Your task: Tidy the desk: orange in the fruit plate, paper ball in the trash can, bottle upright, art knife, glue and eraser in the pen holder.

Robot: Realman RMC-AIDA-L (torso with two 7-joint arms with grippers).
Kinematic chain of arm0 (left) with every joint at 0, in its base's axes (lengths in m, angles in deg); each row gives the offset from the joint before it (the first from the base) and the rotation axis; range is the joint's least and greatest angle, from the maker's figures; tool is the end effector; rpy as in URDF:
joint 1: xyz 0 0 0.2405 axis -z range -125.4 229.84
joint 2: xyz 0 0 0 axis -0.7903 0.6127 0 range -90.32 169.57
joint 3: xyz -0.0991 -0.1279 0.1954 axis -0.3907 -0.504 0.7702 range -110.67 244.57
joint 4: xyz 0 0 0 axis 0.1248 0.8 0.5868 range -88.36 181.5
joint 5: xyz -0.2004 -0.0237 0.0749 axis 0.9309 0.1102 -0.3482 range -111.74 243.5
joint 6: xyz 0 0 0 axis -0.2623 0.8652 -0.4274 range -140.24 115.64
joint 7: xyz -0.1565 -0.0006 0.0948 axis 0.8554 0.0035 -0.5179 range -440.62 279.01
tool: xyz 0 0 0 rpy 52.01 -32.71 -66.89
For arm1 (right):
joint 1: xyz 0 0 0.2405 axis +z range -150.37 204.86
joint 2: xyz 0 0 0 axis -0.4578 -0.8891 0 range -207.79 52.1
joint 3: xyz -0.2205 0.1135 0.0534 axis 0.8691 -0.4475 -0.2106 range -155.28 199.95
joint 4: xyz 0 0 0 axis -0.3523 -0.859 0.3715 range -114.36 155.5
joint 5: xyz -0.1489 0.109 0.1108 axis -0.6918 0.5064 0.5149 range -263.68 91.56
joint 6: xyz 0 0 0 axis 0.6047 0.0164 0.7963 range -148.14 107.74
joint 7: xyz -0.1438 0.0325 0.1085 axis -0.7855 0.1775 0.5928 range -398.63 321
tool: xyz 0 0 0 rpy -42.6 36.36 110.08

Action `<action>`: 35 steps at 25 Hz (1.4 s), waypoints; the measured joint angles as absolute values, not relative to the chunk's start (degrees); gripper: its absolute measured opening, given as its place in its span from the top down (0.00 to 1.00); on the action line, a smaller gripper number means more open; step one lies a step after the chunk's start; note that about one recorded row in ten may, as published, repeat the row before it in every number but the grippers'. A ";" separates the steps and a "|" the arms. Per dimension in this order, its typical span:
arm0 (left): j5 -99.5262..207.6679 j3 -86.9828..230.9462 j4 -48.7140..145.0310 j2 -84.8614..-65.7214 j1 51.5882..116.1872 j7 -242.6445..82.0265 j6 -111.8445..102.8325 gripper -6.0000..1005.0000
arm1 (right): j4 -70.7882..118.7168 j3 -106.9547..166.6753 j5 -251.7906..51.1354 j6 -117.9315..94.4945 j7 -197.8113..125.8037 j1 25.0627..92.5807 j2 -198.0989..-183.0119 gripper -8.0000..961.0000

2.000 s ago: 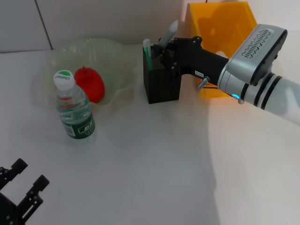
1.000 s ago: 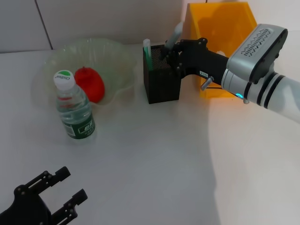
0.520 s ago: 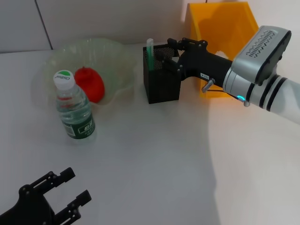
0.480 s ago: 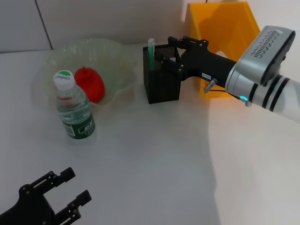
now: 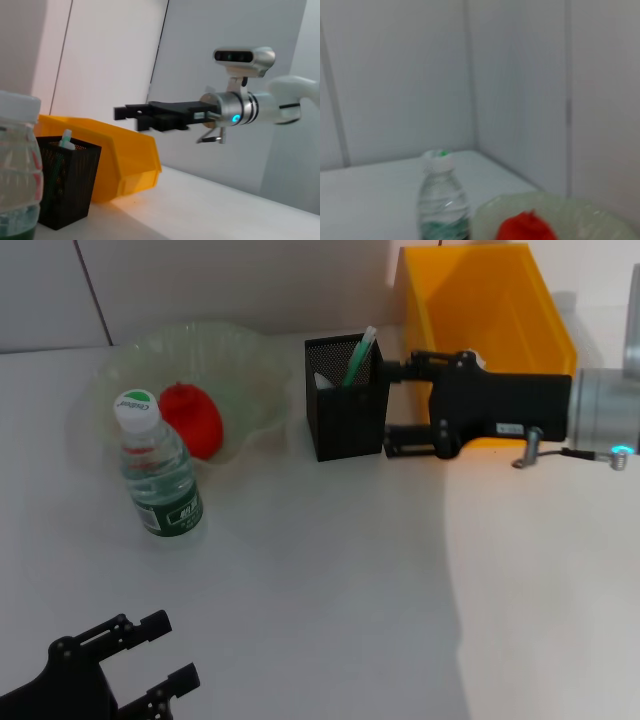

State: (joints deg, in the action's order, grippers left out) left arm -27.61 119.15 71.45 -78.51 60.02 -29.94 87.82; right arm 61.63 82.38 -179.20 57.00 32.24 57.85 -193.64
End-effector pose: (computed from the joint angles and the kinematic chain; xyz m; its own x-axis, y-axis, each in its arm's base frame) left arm -0.3015 0.2059 -0.0487 0.6709 0.2254 0.7065 0.4562 -0.8765 -0.1536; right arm 0.2071 0.3876 -0.0234 0.8626 -0.0660 -0.5016 -0.2606 -0.9078 -0.3287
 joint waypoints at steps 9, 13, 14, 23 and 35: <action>-30.17 119.59 73.63 -78.61 63.26 -28.53 88.35 0.37 | 60.67 78.97 -194.97 77.14 30.50 57.81 -189.41 0.18; -31.78 119.83 73.76 -78.73 65.58 -28.02 88.73 0.37 | 59.04 77.14 -195.76 76.60 26.03 54.79 -190.59 0.18; -32.05 119.84 73.80 -78.74 66.13 -27.88 88.71 0.37 | 58.17 75.87 -195.74 76.68 24.66 54.36 -190.81 0.18; -34.80 120.01 75.12 -78.79 68.86 -25.85 88.41 0.37 | 52.28 72.01 -196.24 78.66 19.70 52.95 -190.69 0.18; -35.19 120.03 74.74 -78.89 69.26 -25.21 87.41 0.37 | 52.38 71.97 -197.27 80.49 19.19 53.04 -191.23 0.18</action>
